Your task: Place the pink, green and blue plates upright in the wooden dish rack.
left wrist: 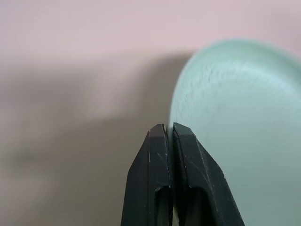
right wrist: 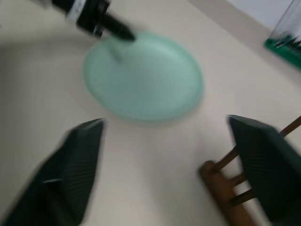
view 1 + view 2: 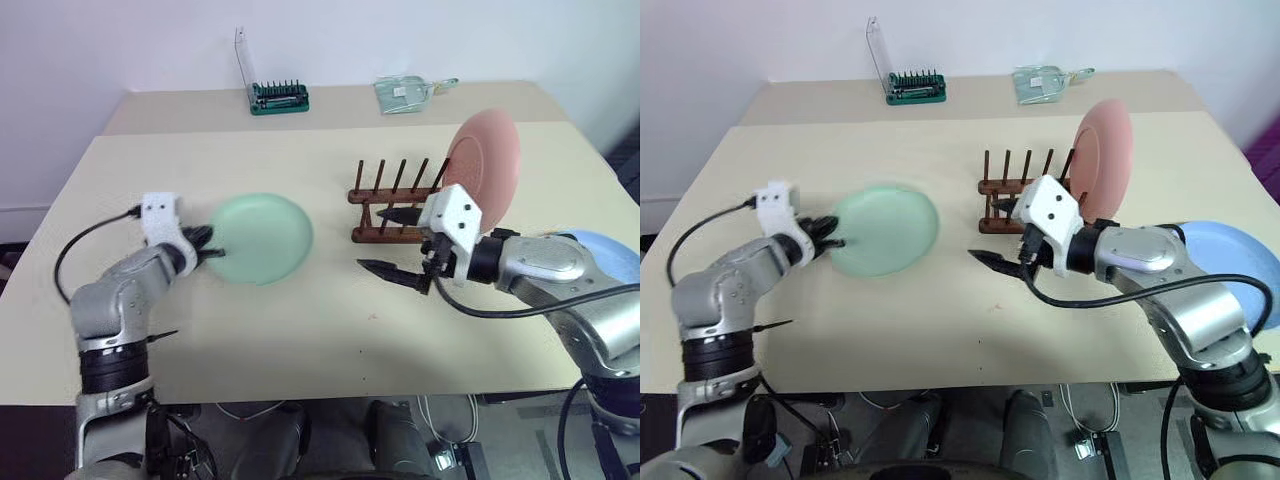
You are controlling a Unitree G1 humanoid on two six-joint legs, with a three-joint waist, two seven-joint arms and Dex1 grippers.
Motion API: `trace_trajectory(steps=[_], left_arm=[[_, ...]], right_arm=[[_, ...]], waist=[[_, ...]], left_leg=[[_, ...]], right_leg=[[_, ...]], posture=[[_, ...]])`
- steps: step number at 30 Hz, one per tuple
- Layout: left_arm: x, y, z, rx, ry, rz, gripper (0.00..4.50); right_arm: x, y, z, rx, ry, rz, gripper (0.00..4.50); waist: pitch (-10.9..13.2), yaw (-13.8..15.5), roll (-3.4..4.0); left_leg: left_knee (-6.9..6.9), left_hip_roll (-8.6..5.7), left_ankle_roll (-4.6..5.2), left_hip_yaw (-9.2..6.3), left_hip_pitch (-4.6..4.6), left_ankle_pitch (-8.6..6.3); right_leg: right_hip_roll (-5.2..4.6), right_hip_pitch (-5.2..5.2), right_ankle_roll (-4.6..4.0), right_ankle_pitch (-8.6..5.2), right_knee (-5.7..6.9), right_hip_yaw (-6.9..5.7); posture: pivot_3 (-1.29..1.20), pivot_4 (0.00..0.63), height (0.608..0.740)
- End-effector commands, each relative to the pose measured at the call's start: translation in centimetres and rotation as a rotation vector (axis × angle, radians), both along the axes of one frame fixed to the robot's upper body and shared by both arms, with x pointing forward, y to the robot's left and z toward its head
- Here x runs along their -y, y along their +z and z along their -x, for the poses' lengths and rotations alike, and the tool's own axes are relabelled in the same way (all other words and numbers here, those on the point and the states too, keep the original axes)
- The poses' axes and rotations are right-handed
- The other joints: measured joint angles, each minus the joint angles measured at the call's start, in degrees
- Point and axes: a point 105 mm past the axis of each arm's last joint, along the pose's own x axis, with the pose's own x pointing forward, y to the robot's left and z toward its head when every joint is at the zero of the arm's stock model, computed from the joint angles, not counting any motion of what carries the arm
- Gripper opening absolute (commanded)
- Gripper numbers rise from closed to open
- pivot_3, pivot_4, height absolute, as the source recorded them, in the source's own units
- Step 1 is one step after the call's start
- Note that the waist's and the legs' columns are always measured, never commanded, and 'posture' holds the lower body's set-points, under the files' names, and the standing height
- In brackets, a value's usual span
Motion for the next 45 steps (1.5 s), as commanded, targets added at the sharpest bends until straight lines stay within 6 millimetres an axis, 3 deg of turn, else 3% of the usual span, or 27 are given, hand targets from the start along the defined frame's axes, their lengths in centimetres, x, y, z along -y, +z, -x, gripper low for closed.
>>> trace_trajectory(steps=[1,6,13,16,23,25,27,28,30,32,34,37,39,41,43,45], left_arm=[[2.5,6.6,-0.1,0.234,-0.072,-0.017,0.00],[4.6,10.0,0.0,0.307,-0.139,-0.048,0.00],[5.1,10.1,0.5,0.290,-0.176,-0.052,0.00],[5.1,10.0,0.6,0.286,-0.178,-0.048,0.00],[5.0,9.7,0.8,0.269,-0.180,-0.024,0.00],[5.1,9.8,0.8,0.273,-0.191,-0.003,0.00],[4.8,11.5,0.8,0.336,-0.173,0.139,0.64],[3.9,13.5,0.7,0.419,-0.127,0.258,1.00],[1.2,16.4,0.6,0.533,-0.003,0.452,1.99],[-2.7,16.9,0.0,0.584,0.195,0.460,2.99],[-6.4,15.9,-0.4,0.594,0.363,0.298,2.99],[-7.5,13.8,-0.9,0.562,0.356,0.117,2.99],[-5.7,11.2,-1.0,0.526,0.209,-0.011,2.99],[-2.3,8.1,-0.4,0.471,-0.008,-0.126,2.99],[0.7,5.4,0.8,0.417,-0.202,-0.194,2.99],[3.4,3.0,2.3,0.369,-0.372,-0.235,2.99]], right_arm=[[-1.4,1.0,-0.9,0.226,0.031,0.113,4.48],[-3.9,1.0,-2.3,0.452,0.108,0.260,4.48],[-4.7,0.7,-4.1,0.630,0.114,0.356,4.48],[-4.5,0.4,-4.6,0.666,0.109,0.385,3.65],[-3.9,0.2,-4.8,0.713,0.098,0.420,0.14],[-4.0,0.3,-4.7,0.725,0.096,0.418,0.06],[-3.9,0.3,-4.6,0.740,0.096,0.428,0.00],[-3.9,0.3,-4.6,0.747,0.094,0.430,0.00],[-3.7,0.5,-4.7,0.762,0.083,0.429,0.00],[-3.5,1.5,-4.6,0.780,0.055,0.384,0.00],[-2.8,4.1,-4.3,0.770,-0.012,0.230,0.00],[-1.9,7.0,-3.1,0.674,-0.053,-0.032,0.00],[-0.7,9.5,-2.6,0.521,-0.120,-0.330,0.00],[0.7,11.2,-2.4,0.344,-0.169,-0.611,0.00],[1.9,11.8,-2.2,0.187,-0.195,-0.809,0.00],[2.8,11.4,-2.4,0.070,-0.241,-0.882,0.00]], waist=[[0.00,-0.18,-0.01],[0.01,-1.93,-0.01],[0.01,-1.88,-0.02],[0.01,-1.78,-0.02],[0.01,-1.84,-0.02],[0.01,-1.84,-0.02],[0.01,-1.79,-0.02],[0.02,-1.63,-0.04],[0.14,-1.44,-0.24],[0.14,-1.69,-0.28],[0.06,-2.24,-0.13],[0.00,-3.01,-0.03],[0.01,-2.89,-0.12],[0.02,-2.55,-0.16],[0.02,-2.03,-0.15],[0.03,-1.79,-0.12]], left_leg=[[-0.01,0.00,0.00,0.00,0.00,0.00],[-0.09,0.05,-0.03,0.12,0.02,-0.04],[-0.11,0.08,-0.03,0.15,0.00,-0.04],[-0.11,0.07,-0.04,0.14,0.00,-0.04],[-0.11,0.08,-0.04,0.14,0.01,-0.04],[-0.11,0.09,-0.04,0.14,0.01,-0.04],[-0.11,0.09,-0.04,0.14,0.00,-0.04],[-0.11,0.08,-0.04,0.14,0.01,-0.04],[-0.05,0.08,-0.06,0.09,-0.03,-0.03],[-0.05,0.12,-0.13,0.05,-0.06,0.01],[-0.22,0.16,-0.14,0.20,0.08,0.01],[-0.36,0.23,-0.17,0.29,0.15,-0.01],[-0.29,0.22,-0.16,0.17,0.05,-0.01],[-0.17,0.16,-0.15,0.04,-0.02,-0.02],[-0.11,0.13,-0.14,-0.02,-0.04,-0.02],[-0.09,0.13,-0.12,-0.01,-0.03,-0.03]], right_leg=[[0.00,-0.01,0.00,0.00,0.00,0.00],[0.02,-0.16,0.00,0.00,0.00,0.01],[0.03,-0.22,0.00,0.00,0.02,0.00],[0.03,-0.22,-0.01,0.00,0.02,0.01],[0.04,-0.23,-0.01,0.01,0.02,0.01],[0.05,-0.23,-0.01,0.00,0.03,0.01],[0.05,-0.23,-0.01,0.01,0.02,0.01],[0.05,-0.21,-0.01,0.01,0.02,0.01],[0.05,-0.20,-0.03,0.02,0.02,-0.01],[0.09,-0.21,-0.10,0.07,-0.02,-0.06],[0.08,-0.23,-0.10,0.06,-0.01,-0.02],[0.12,-0.36,-0.11,0.06,0.04,-0.01],[0.15,-0.35,-0.15,0.09,0.01,-0.05],[0.10,-0.29,-0.18,0.11,0.01,-0.14],[0.09,-0.22,-0.27,0.16,0.01,-0.16],[0.08,-0.22,-0.34,0.20,0.01,-0.16]], posture=[[0.00,0.150,0.740],[0.00,0.150,0.740],[0.00,0.150,0.740],[0.00,0.150,0.740],[0.00,0.150,0.740],[0.00,0.150,0.740],[0.00,0.150,0.740],[0.00,0.150,0.740],[0.00,0.150,0.740],[0.00,0.150,0.740],[0.00,0.150,0.740],[0.00,0.150,0.740],[0.00,0.150,0.740],[0.00,0.150,0.740],[0.00,0.150,0.740],[0.00,0.150,0.740]])
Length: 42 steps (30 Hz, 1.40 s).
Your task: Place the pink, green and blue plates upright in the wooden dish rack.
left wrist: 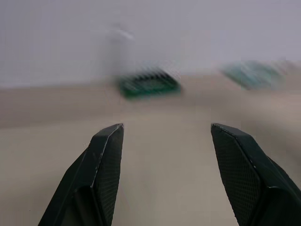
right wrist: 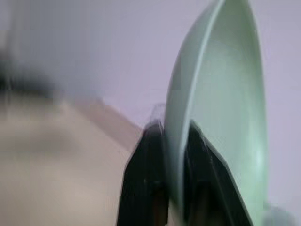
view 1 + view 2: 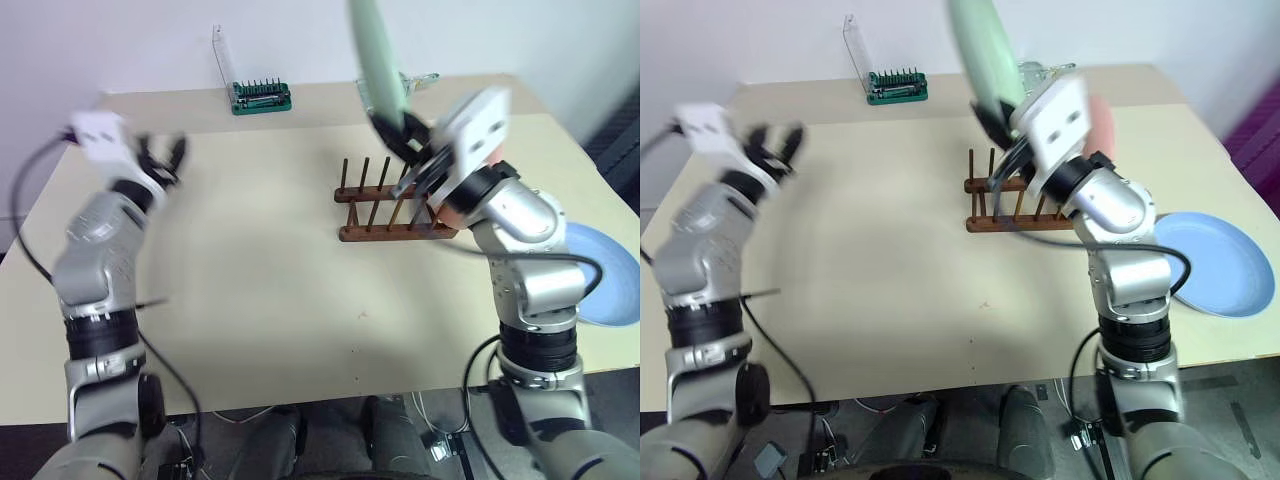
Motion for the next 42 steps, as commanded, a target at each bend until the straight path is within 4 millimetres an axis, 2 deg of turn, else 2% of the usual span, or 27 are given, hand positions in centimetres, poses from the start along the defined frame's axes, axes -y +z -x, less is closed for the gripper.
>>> trace_trajectory(steps=[1,4,7,13,19,26,31,34,38,42], left_arm=[[5.2,-0.9,2.9,0.005,-0.301,-0.127,2.99],[8.2,-3.1,5.6,-0.071,-0.518,-0.171,2.99],[10.0,-3.7,7.3,-0.103,-0.632,-0.152,2.99],[10.4,-3.8,7.5,-0.115,-0.644,-0.164,2.99],[10.4,-3.8,7.6,-0.117,-0.638,-0.174,2.99],[10.5,-3.7,7.7,-0.112,-0.633,-0.179,2.99],[10.5,-3.7,7.7,-0.111,-0.621,-0.179,3.04],[10.5,-3.8,7.7,-0.114,-0.618,-0.178,3.04],[10.5,-3.7,7.7,-0.115,-0.617,-0.177,3.04],[10.4,-3.5,7.4,-0.104,-0.613,-0.178,3.04]], right_arm=[[1.9,0.1,0.5,-0.142,0.007,-0.125,0.00],[2.4,-0.7,0.5,-0.230,0.012,-0.132,0.00],[2.7,-1.3,0.4,-0.301,0.028,-0.162,0.00],[3.0,-2.4,-0.1,-0.382,0.021,-0.152,0.00],[3.8,-4.1,-1.5,-0.516,0.028,-0.191,0.00],[4.8,-4.4,-3.4,-0.596,0.005,-0.220,0.00],[4.7,-4.3,-3.5,-0.583,-0.009,-0.175,2.07],[4.6,-4.0,-3.3,-0.543,-0.048,-0.097,3.64],[4.7,-2.9,-2.5,-0.441,-0.087,0.036,3.64],[5.3,-1.3,-0.2,-0.257,-0.140,0.305,3.64]], waist=[[0.01,0.35,0.04],[0.07,0.21,0.26],[0.04,-0.06,0.38],[0.04,-0.05,0.39],[0.04,0.00,0.38],[0.05,-0.12,0.40],[0.05,0.06,0.40],[0.05,0.03,0.40],[0.05,0.12,0.40],[0.06,0.58,0.39]], left_leg=[[-0.01,-0.01,0.01,0.01,0.01,-0.01],[-0.08,0.05,0.00,0.09,0.01,-0.01],[-0.15,0.09,0.01,0.16,0.02,-0.01],[-0.15,0.09,0.01,0.21,0.04,0.00],[-0.12,0.09,0.02,0.23,0.04,-0.01],[-0.13,0.09,0.02,0.24,0.04,-0.01],[-0.12,0.09,0.05,0.25,0.03,-0.02],[-0.11,0.09,0.04,0.25,0.03,-0.02],[-0.12,0.09,0.06,0.27,0.02,-0.03],[-0.10,0.08,0.09,0.30,0.00,-0.04]], right_leg=[[-0.02,-0.03,-0.01,0.00,0.00,0.00],[0.01,-0.12,-0.01,-0.01,0.02,0.01],[0.00,-0.17,-0.01,-0.01,0.03,0.02],[-0.01,-0.16,0.00,-0.01,0.03,0.03],[-0.01,-0.14,0.00,0.00,0.02,0.03],[-0.01,-0.16,0.00,0.00,0.02,0.03],[-0.03,-0.14,0.01,0.00,0.00,0.03],[-0.02,-0.14,0.01,0.00,0.01,0.03],[-0.03,-0.15,0.01,0.00,0.00,0.03],[-0.04,-0.14,0.02,-0.01,-0.02,0.02]], posture=[[0.00,0.150,0.740],[0.00,0.150,0.740],[0.00,0.150,0.740],[0.00,0.150,0.740],[0.00,0.150,0.740],[0.00,0.150,0.740],[0.00,0.150,0.740],[0.00,0.150,0.740],[0.00,0.150,0.740],[0.00,0.150,0.740]])
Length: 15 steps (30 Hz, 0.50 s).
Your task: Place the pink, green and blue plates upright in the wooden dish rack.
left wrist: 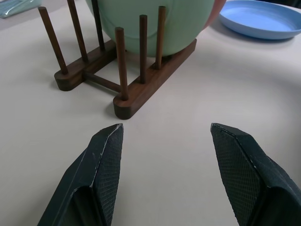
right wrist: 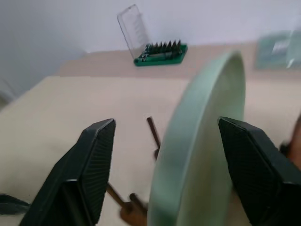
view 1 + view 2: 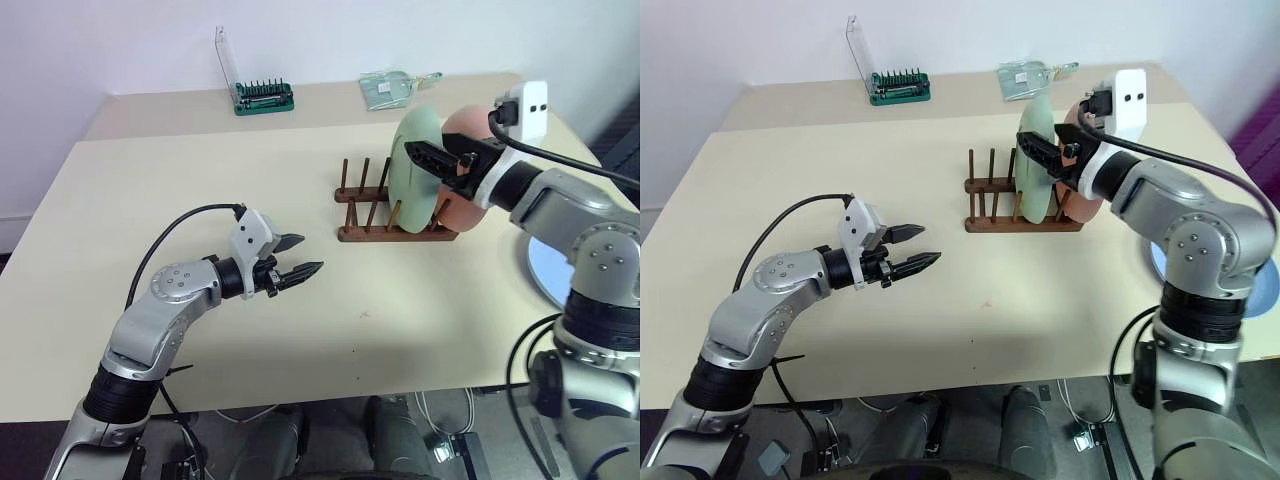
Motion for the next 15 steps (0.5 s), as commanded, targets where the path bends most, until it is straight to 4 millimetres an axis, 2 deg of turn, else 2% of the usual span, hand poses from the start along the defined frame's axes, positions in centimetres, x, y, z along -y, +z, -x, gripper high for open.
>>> trace_trajectory(steps=[1,4,7,8,9,10,13,15], left_arm=[[0.2,1.1,0.0,0.050,-0.009,0.002,3.04],[0.3,1.2,-0.1,0.054,-0.015,0.004,3.04],[0.7,1.1,0.0,0.059,-0.055,-0.011,3.04],[1.0,1.1,0.0,0.059,-0.074,-0.010,3.04],[1.2,1.0,0.1,0.055,-0.094,-0.010,3.04],[1.4,1.0,0.3,0.055,-0.119,-0.014,3.04],[2.1,0.8,1.1,0.023,-0.225,-0.032,3.04],[2.4,0.6,1.6,0.004,-0.281,-0.051,3.04]], right_arm=[[-0.1,2.6,2.7,0.211,0.055,0.222,3.64],[0.4,3.3,5.7,0.302,0.160,0.352,3.64],[5.8,2.6,7.4,0.168,0.067,0.352,3.64],[7.5,1.8,7.8,0.115,0.021,0.370,3.64],[9.1,0.7,8.1,0.054,-0.028,0.389,4.21],[10.3,-0.7,8.6,-0.011,-0.062,0.435,4.48],[12.5,-5.7,10.0,-0.209,-0.106,0.579,4.48],[13.5,-7.7,10.3,-0.268,-0.144,0.624,4.48]], waist=[[0.00,0.06,-0.01],[0.01,0.05,-0.02],[0.02,0.23,-0.05],[0.02,0.62,-0.06],[0.01,0.87,-0.08],[0.01,1.08,-0.08],[-0.02,1.48,-0.04],[-0.03,1.31,0.03]], left_leg=[[0.01,0.00,0.02,0.01,0.00,-0.01],[0.02,0.00,0.06,0.05,0.01,-0.04],[0.04,0.01,0.10,0.09,0.03,-0.06],[0.09,0.01,0.12,0.11,0.03,-0.07],[0.10,0.00,0.15,0.11,0.05,-0.09],[0.10,0.01,0.17,0.14,0.11,-0.10],[0.11,0.07,0.18,0.28,0.19,-0.11],[0.12,0.07,0.18,0.42,0.18,-0.11]], right_leg=[[0.00,0.01,0.01,-0.01,-0.02,-0.02],[0.00,0.05,0.03,-0.01,-0.06,-0.01],[-0.02,0.14,0.04,-0.01,-0.09,-0.02],[-0.02,0.15,0.03,-0.01,-0.09,-0.01],[-0.02,0.21,0.03,-0.01,-0.11,-0.01],[-0.01,0.26,0.03,-0.01,-0.13,-0.01],[0.00,0.28,0.03,-0.01,-0.10,0.03],[-0.01,0.23,0.04,-0.01,-0.04,0.12]], posture=[[0.00,0.150,0.740],[0.00,0.150,0.740],[0.00,0.150,0.740],[0.00,0.150,0.740],[0.00,0.150,0.740],[0.00,0.150,0.740],[0.00,0.150,0.740],[0.00,0.150,0.740]])
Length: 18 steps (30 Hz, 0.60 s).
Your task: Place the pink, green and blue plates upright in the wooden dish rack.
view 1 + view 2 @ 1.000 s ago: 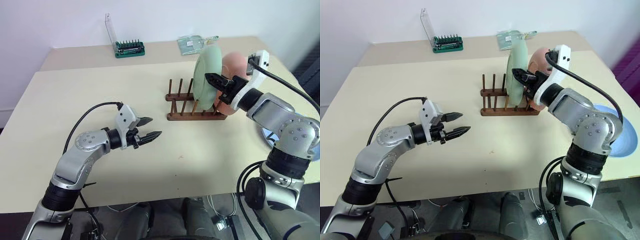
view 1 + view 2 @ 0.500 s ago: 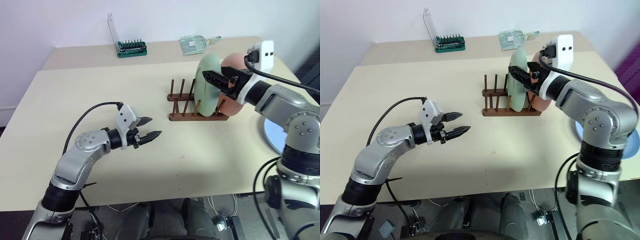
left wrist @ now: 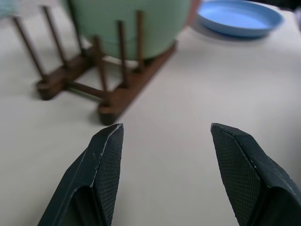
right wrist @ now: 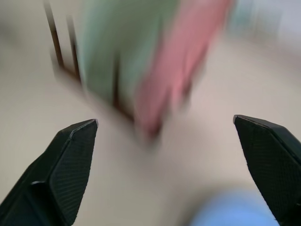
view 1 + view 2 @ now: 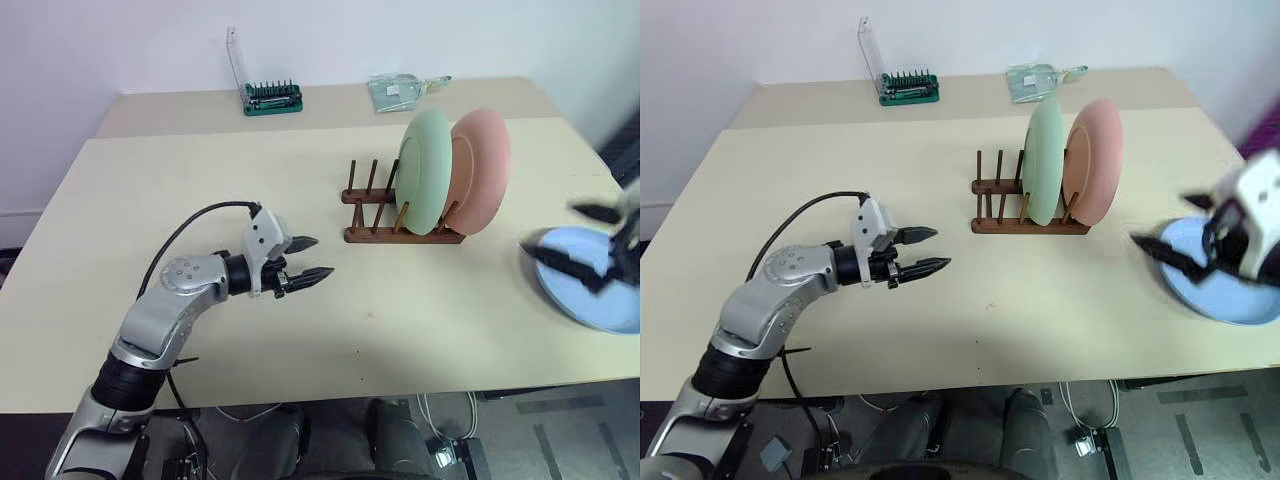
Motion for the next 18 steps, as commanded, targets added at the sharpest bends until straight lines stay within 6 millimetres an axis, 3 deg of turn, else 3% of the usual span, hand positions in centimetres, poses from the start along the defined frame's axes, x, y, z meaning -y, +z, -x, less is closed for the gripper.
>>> trace_trajectory(steps=[1,4,10,13,18], left_arm=[[0.8,0.6,1.0,0.022,-0.122,-0.025,3.04],[1.0,0.6,0.6,0.042,-0.140,-0.044,3.04],[1.5,0.6,0.5,0.054,-0.150,-0.041,3.04],[1.6,0.6,0.5,0.062,-0.146,-0.046,3.04],[1.3,0.5,0.5,0.063,-0.126,-0.049,3.04]], right_arm=[[1.1,-1.2,0.1,0.006,-0.044,0.128,4.48],[2.7,-4.7,0.0,-0.063,-0.143,0.184,4.48],[4.9,-7.5,-1.6,-0.048,-0.251,0.266,4.48],[6.3,-8.8,-2.1,-0.055,-0.283,0.339,3.63],[6.7,-8.3,-2.8,-0.018,-0.304,0.362,1.16]], waist=[[-0.01,-0.22,0.04],[-0.01,-0.03,-0.02],[0.00,0.02,0.00],[-0.01,0.01,-0.03],[-0.01,0.12,-0.03]], left_leg=[[0.00,0.02,0.00,0.14,0.04,0.00],[0.01,0.05,0.28,0.35,0.14,-0.16],[0.04,0.02,0.13,0.40,0.09,-0.07],[0.04,0.03,0.12,0.38,0.10,-0.07],[0.06,0.03,0.13,0.37,0.13,-0.07]], right_leg=[[0.00,-0.01,0.01,0.00,0.00,0.11],[0.00,0.06,0.06,0.03,-0.01,0.19],[-0.04,0.01,0.07,0.04,-0.06,0.24],[-0.03,0.01,0.08,0.04,-0.06,0.23],[-0.03,0.06,0.09,0.05,-0.06,0.23]], posture=[[0.00,0.150,0.740],[0.00,0.150,0.740],[0.00,0.150,0.740],[0.00,0.150,0.740],[0.00,0.150,0.740]])
